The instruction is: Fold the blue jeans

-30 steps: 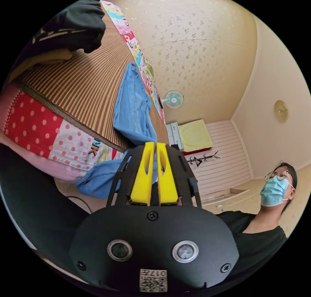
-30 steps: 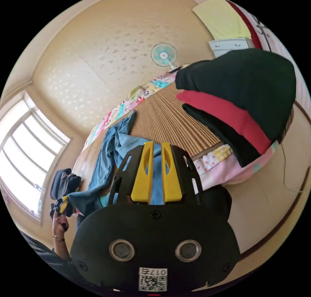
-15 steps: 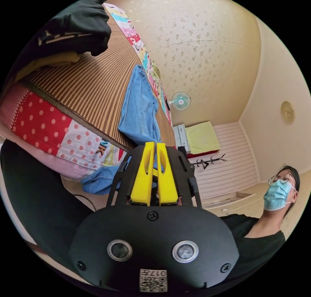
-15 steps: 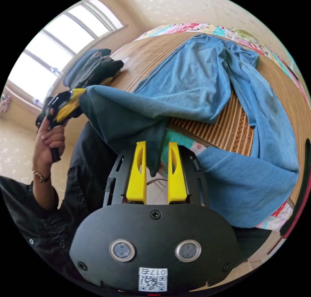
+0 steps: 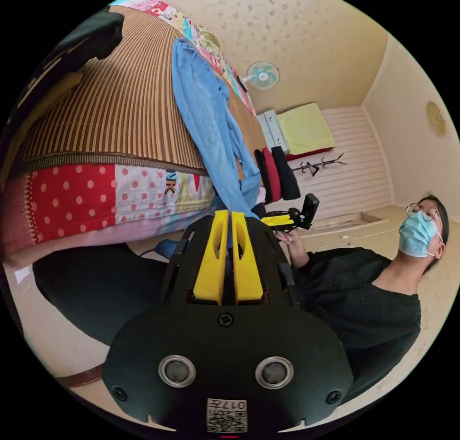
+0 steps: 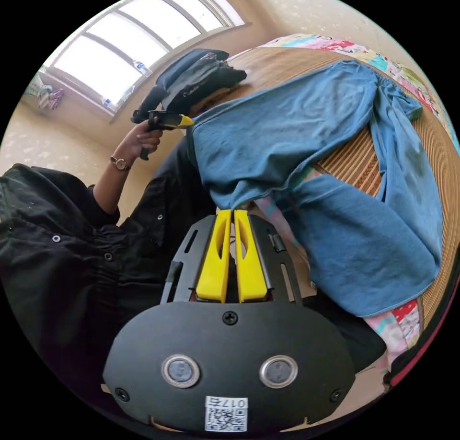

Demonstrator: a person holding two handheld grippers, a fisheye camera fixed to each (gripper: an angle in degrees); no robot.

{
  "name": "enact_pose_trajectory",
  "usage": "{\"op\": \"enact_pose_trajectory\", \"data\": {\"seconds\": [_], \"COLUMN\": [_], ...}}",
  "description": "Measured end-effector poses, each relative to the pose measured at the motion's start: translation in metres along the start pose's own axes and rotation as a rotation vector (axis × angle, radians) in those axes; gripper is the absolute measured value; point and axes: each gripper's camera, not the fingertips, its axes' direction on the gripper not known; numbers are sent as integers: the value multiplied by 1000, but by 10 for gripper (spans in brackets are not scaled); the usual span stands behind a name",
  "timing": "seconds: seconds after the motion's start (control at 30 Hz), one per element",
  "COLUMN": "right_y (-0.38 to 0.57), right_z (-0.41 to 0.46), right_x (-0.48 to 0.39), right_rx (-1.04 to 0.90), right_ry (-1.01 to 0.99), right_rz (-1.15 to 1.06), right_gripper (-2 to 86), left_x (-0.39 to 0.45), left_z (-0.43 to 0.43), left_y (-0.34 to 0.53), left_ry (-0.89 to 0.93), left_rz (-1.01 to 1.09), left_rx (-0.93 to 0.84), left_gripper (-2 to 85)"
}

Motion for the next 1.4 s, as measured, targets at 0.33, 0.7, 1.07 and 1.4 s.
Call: {"op": "enact_pose_trajectory", "data": {"seconds": [0.33, 0.7, 1.07, 1.4], "right_y": [20, 77, 102, 263], "right_z": [14, -77, -96, -258], "right_x": [25, 118, 106, 43], "right_rx": [42, 229, 284, 917], "right_ry": [-66, 393, 124, -557], "right_rz": [200, 746, 736, 363], "right_gripper": [61, 116, 33, 14], "left_x": [-33, 80, 37, 0], "left_z": [25, 255, 387, 280], "left_y": [21, -97, -121, -97], "left_ry": [-141, -50, -369, 468], "left_rz": [-80, 356, 338, 415], "left_rx": [116, -33, -218, -203], "left_gripper": [66, 140, 26, -9]}}
